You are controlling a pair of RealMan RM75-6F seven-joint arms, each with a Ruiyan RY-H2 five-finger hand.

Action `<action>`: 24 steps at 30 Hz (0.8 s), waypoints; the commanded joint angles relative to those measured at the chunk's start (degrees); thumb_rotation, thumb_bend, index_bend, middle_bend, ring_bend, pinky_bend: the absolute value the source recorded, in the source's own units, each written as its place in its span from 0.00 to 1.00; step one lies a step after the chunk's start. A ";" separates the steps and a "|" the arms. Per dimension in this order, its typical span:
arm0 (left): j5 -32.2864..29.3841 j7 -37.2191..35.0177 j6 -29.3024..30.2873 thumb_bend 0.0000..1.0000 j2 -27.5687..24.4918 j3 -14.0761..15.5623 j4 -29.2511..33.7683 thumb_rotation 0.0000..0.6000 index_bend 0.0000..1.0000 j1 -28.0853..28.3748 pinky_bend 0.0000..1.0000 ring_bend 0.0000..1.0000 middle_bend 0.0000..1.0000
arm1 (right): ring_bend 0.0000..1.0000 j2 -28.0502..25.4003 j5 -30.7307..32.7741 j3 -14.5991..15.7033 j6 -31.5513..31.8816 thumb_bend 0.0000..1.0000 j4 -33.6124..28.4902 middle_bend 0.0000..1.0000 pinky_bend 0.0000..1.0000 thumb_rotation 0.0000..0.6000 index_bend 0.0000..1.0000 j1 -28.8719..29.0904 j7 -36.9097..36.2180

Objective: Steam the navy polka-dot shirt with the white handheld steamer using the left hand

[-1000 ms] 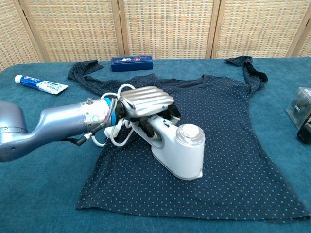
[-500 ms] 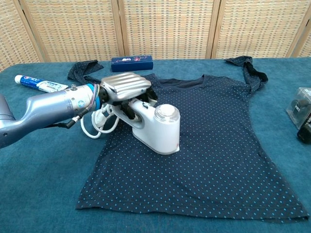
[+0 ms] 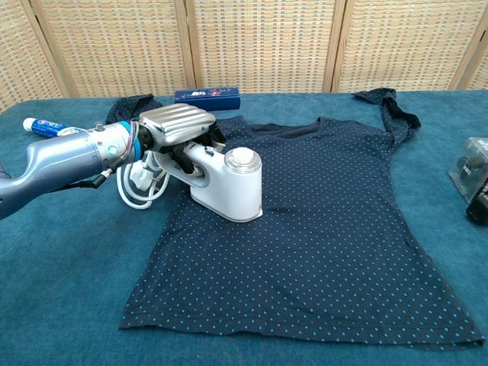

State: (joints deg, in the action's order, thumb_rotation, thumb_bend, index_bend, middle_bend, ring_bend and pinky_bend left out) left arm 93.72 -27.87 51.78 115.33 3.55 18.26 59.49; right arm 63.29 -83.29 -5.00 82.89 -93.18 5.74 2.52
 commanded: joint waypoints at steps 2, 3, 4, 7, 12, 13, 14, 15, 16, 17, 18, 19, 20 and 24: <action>0.30 -0.31 0.29 0.61 0.17 0.28 0.48 1.00 1.00 0.01 1.00 0.85 0.91 | 0.00 -0.03 -0.01 0.00 0.05 0.00 -0.02 0.00 0.00 1.00 0.02 -0.02 -0.01; 0.40 -0.48 0.42 0.61 0.23 0.37 0.74 1.00 1.00 0.02 1.00 0.85 0.91 | 0.00 -0.04 -0.02 0.01 0.07 0.00 -0.04 0.00 0.00 1.00 0.02 -0.04 -0.03; 0.49 -0.69 0.57 0.61 0.28 0.44 1.05 1.00 1.00 0.03 1.00 0.85 0.91 | 0.00 -0.06 0.00 -0.01 0.07 0.00 -0.03 0.00 0.00 1.00 0.02 -0.04 -0.08; 0.98 -1.14 1.25 0.61 0.45 0.79 2.09 1.00 1.00 0.15 1.00 0.85 0.91 | 0.00 -0.09 -0.01 -0.02 0.10 0.00 -0.01 0.00 0.00 1.00 0.02 -0.05 -0.17; 1.99 -1.83 2.81 0.61 0.77 1.42 4.39 1.00 1.00 0.46 1.00 0.85 0.91 | 0.00 -0.14 -0.07 0.00 0.19 0.00 -0.04 0.00 0.00 1.00 0.02 -0.09 -0.24; 2.27 -1.97 3.26 0.61 0.83 1.57 5.02 1.00 1.00 0.58 1.00 0.85 0.91 | 0.00 -0.16 -0.08 0.00 0.23 0.00 -0.05 0.00 0.00 1.00 0.02 -0.10 -0.25; 2.50 -2.07 3.62 0.61 0.87 1.69 5.49 1.00 1.00 0.67 1.00 0.85 0.91 | 0.00 -0.18 -0.08 -0.02 0.27 0.00 -0.05 0.00 0.00 1.00 0.02 -0.11 -0.27; 2.82 -2.13 4.14 0.61 0.90 1.83 6.15 1.00 1.00 0.82 1.00 0.85 0.91 | 0.00 -0.19 -0.08 -0.02 0.30 0.00 -0.05 0.00 0.00 1.00 0.02 -0.14 -0.30; 3.09 -2.15 4.60 0.61 0.93 1.94 6.77 1.00 1.00 0.96 1.00 0.85 0.91 | 0.00 -0.20 -0.07 -0.03 0.32 0.00 -0.06 0.00 0.00 1.00 0.02 -0.14 -0.33; 3.23 -2.18 4.86 0.61 0.93 1.97 7.17 1.00 1.00 1.06 1.00 0.85 0.91 | 0.00 -0.20 -0.06 -0.04 0.31 0.00 -0.05 0.00 0.00 1.00 0.02 -0.13 -0.34; 3.39 -2.18 5.10 0.61 0.94 2.01 7.70 1.00 1.00 1.19 1.00 0.85 0.91 | 0.00 -0.21 -0.07 -0.03 0.29 0.00 -0.05 0.00 0.00 1.00 0.02 -0.13 -0.34; 3.56 -2.20 5.23 0.61 1.00 2.06 8.17 1.00 1.00 1.36 1.00 0.85 0.91 | 0.00 -0.21 -0.08 -0.02 0.26 0.00 -0.06 0.00 0.00 1.00 0.02 -0.12 -0.35; 3.66 -2.19 5.24 0.61 1.06 2.07 8.59 1.00 1.00 1.54 1.00 0.85 0.91 | 0.00 -0.21 -0.10 0.01 0.24 0.00 -0.06 0.00 0.00 1.00 0.02 -0.12 -0.35; 3.92 -1.95 5.33 0.61 1.47 1.95 10.32 1.00 1.00 2.13 1.00 0.85 0.91 | 0.00 -0.28 -0.14 -0.01 0.39 0.00 -0.09 0.00 0.00 1.00 0.02 -0.17 -0.42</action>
State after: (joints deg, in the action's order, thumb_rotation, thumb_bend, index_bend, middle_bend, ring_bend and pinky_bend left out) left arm 97.53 -29.91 57.03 116.64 5.53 28.25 61.42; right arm 63.01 -83.42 -5.01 83.27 -93.27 5.57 2.10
